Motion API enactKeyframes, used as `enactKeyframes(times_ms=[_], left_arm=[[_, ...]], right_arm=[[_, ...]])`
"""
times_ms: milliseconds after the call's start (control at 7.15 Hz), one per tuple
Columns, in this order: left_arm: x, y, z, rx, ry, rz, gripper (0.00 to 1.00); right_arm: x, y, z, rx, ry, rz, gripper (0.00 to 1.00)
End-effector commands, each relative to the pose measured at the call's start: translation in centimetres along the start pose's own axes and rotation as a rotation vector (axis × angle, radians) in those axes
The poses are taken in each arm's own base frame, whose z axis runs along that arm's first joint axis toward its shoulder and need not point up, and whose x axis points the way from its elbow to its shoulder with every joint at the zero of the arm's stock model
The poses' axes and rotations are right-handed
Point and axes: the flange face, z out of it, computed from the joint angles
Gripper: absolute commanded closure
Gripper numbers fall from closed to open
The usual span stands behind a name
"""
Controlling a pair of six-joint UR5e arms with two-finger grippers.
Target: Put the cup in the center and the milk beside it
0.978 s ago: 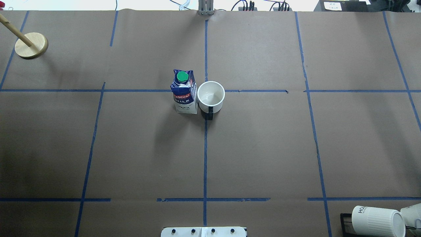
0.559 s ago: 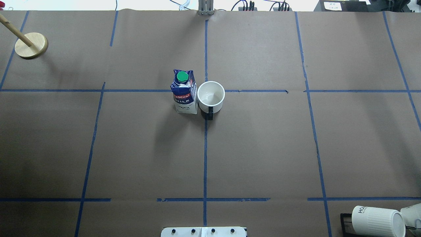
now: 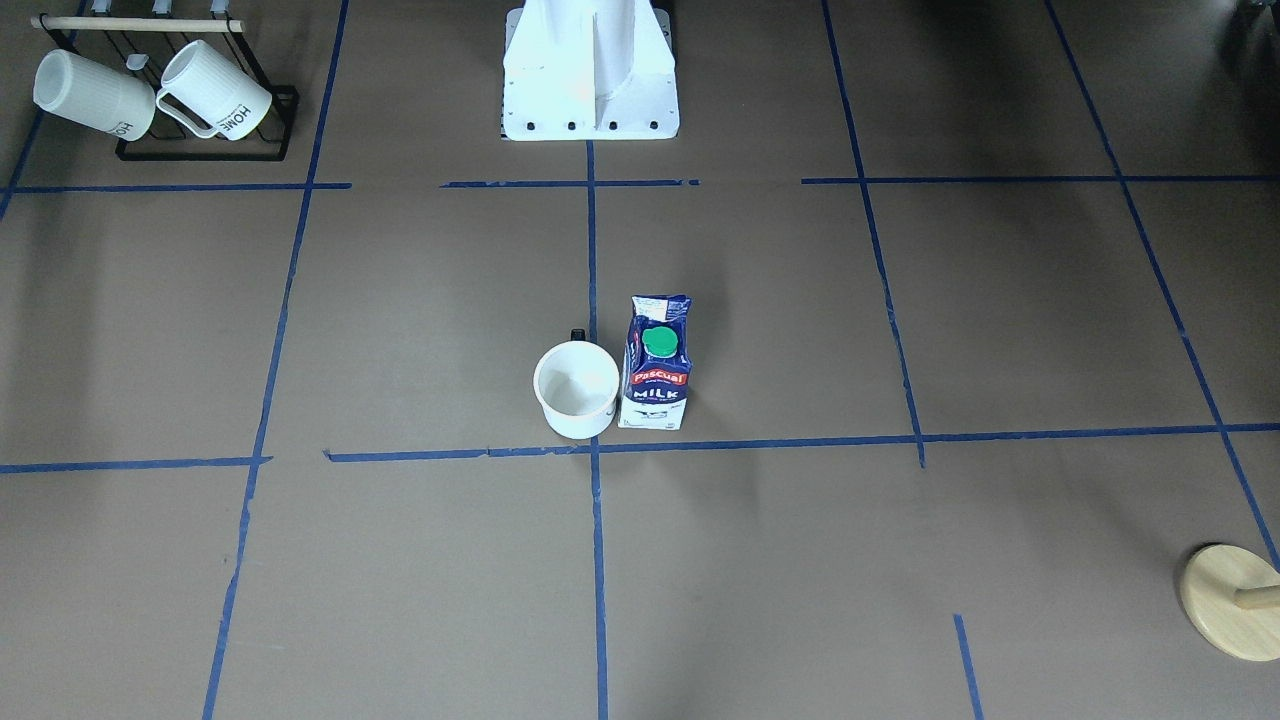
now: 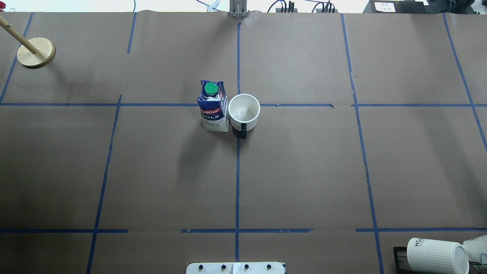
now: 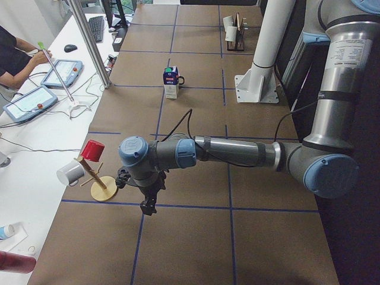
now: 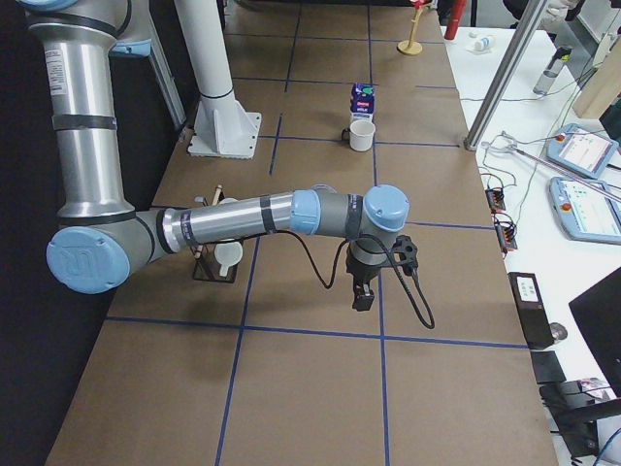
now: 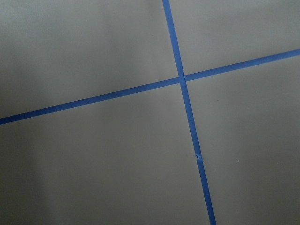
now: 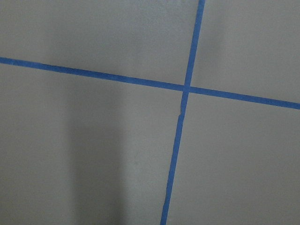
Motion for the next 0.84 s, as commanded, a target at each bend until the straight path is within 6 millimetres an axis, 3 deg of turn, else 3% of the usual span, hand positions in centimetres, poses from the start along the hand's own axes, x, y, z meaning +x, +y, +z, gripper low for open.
enactKeyframes(times_ms=[0,699], left_arm=[[0.28,-0.08,-0.36,0.004,-0.005,0.012,0.0],[0.91,-0.16,-1.09,0.015,-0.012,0.022,0.0]], right_arm=[[-0.04,-0.01,0.0,0.001,-0.001,-0.001,0.0],[-0.16,-0.06,0.09,0.0,-0.001,-0.005,0.0]])
